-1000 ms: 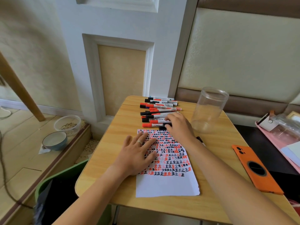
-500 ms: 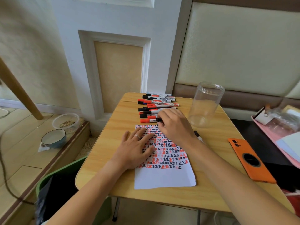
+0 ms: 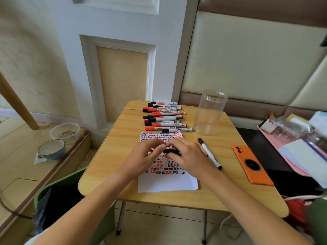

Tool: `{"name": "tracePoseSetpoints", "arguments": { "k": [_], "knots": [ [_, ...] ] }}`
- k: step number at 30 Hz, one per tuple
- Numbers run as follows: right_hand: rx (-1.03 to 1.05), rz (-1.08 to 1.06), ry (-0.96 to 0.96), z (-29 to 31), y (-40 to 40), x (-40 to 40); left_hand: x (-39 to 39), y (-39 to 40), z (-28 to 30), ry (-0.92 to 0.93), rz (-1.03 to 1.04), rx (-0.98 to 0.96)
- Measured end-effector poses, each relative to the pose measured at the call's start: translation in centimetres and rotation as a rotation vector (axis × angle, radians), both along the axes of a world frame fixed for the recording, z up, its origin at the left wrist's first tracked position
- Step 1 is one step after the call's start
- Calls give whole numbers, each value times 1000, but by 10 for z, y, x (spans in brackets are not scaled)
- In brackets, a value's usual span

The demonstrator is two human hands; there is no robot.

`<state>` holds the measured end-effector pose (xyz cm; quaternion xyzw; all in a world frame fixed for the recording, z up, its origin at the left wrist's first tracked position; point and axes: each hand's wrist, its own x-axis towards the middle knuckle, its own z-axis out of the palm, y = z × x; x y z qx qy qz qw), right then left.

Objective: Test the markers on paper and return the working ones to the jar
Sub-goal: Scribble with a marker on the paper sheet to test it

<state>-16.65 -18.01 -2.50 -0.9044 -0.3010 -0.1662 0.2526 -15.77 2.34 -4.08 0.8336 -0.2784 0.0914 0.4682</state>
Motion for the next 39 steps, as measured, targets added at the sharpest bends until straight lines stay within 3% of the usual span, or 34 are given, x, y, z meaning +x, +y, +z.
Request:
{"name": "tracePoseSetpoints", "arguments": {
  "k": [4,9,17,30,35,39],
  "knots": [
    [-41,-1,-10,4,5,-12,-5,-1,2,144,-115,-125],
    [-117,-71,-42,-1,-2,-8,3,7,-5,157,-13,-172],
    [-139,-124,-47,-15,-5,-6,7,-3,-10,4,-1,194],
    [-192,-227,28,-11,-4,-9,11,-4,-17,-114,99,226],
    [-89,-303,129,-17,-13,-3,18,4,-23,-117,243,294],
    [38,-347,152,-17,-23,-2,20,0,-27,-141,209,423]
  ]
}}
